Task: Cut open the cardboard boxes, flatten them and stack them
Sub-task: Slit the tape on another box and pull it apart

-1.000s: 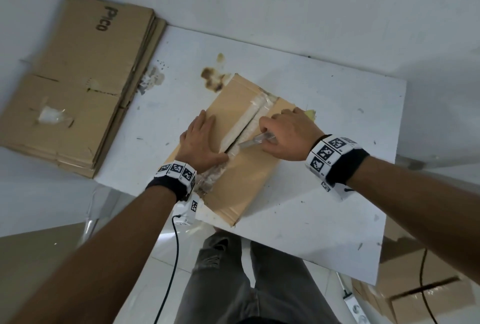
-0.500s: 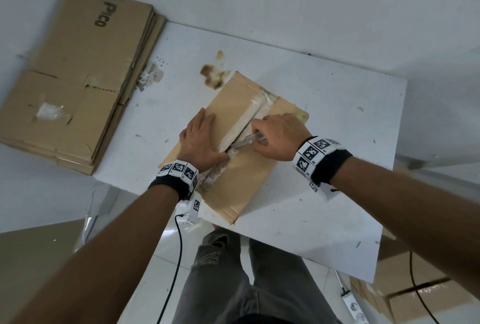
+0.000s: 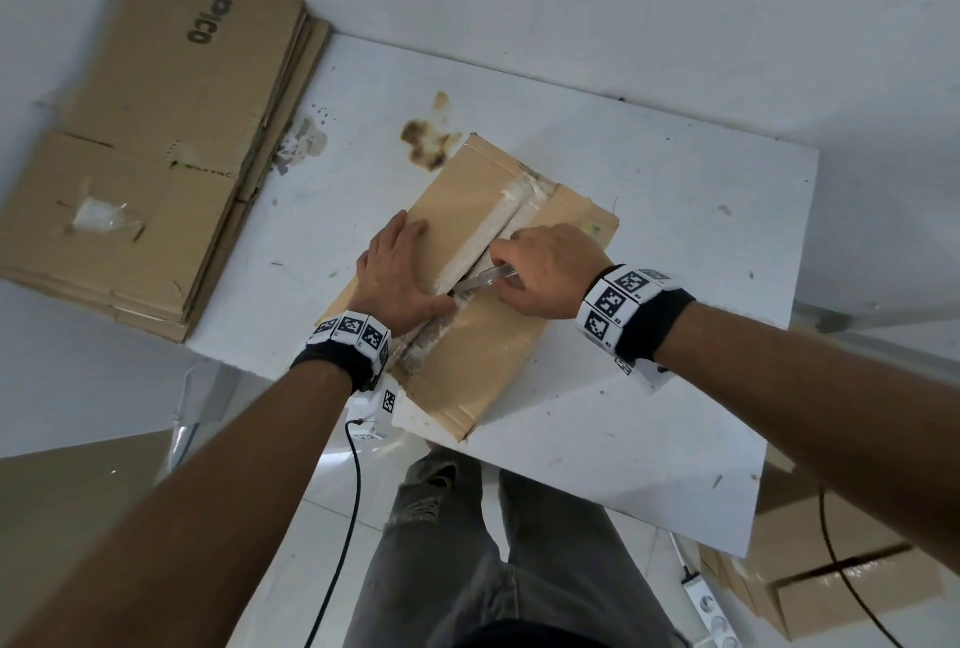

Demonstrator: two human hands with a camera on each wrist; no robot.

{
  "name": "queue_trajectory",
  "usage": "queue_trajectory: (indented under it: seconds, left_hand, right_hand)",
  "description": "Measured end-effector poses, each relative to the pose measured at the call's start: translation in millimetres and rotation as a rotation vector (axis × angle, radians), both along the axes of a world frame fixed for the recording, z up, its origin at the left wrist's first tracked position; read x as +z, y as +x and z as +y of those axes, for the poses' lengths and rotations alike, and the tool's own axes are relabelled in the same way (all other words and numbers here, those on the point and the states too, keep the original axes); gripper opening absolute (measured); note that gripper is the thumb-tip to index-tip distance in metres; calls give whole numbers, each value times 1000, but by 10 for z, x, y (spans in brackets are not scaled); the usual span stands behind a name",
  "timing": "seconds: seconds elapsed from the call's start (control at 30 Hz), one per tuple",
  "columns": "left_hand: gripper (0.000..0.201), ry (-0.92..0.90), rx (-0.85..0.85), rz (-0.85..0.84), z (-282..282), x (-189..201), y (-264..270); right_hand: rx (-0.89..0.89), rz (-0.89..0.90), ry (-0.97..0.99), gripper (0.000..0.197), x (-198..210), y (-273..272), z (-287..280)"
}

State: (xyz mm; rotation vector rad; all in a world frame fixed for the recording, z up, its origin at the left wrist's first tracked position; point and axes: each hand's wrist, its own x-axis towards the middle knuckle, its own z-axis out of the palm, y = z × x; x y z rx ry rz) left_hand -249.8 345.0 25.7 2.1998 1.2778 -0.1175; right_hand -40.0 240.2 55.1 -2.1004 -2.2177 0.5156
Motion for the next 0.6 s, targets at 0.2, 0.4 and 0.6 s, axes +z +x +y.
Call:
queue_trajectory:
  seconds: [0.2, 0.4, 0.6]
  left_hand:
    - [117, -122, -32, 5, 132, 43, -86]
    - [125, -188, -89, 55, 236, 92, -105]
    - [124, -121, -154, 92, 152, 120, -95]
  right_hand:
    - [19, -5, 5, 25, 17, 27, 10]
    - [61, -1, 9, 29, -44, -154, 30]
    - [-31, -75, -28, 30, -78, 42, 71]
